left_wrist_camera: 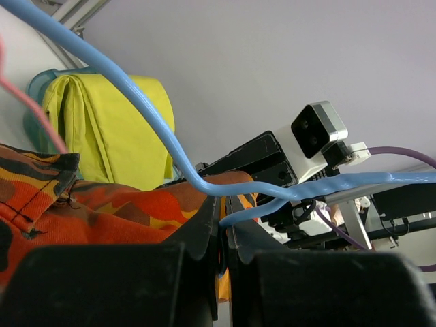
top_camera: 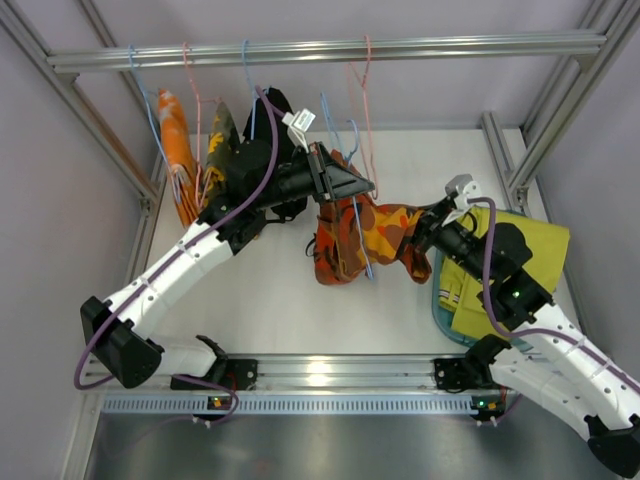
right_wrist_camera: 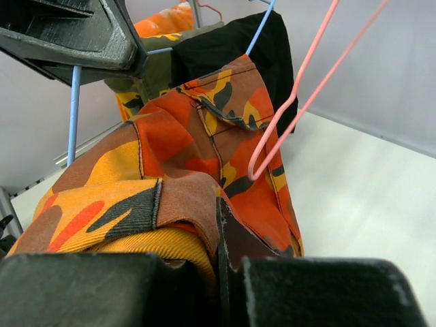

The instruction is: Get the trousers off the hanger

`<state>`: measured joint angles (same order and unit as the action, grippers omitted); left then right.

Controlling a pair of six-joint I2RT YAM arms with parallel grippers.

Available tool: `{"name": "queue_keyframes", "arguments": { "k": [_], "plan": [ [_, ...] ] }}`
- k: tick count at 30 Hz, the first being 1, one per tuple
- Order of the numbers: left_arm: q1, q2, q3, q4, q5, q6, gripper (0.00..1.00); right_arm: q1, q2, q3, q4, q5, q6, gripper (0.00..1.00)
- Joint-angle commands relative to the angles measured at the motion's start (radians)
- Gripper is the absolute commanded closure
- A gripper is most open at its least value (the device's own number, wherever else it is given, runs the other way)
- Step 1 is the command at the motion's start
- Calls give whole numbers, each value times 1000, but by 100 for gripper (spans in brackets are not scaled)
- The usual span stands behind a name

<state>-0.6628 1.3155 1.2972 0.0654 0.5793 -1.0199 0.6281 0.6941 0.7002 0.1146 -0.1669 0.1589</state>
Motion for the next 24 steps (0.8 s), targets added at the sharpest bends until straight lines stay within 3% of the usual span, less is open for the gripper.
{"name": "queue_keyframes", "arguments": {
  "k": [1,4,5,6,14,24],
  "plan": [
    [-4,-50,7,105,16,52,100,4,-24,25,45,-14,13,100],
    [-8,-56,-1,102,21,63,100,5,-34,19,33,-14,24,89],
    [-8,-59,-4,100,22,70,100,4,-39,19,17,-16,28,98],
    [-9,-61,-7,91,22,73,100,4,-44,19,8,-23,31,100],
    [-9,-122,-94,11,7,126,100,-42,-64,131,-59,-14,44,100],
    [-9,-142,-234,4,8,168,100,-174,-21,370,-151,-98,266,100]
  ]
}}
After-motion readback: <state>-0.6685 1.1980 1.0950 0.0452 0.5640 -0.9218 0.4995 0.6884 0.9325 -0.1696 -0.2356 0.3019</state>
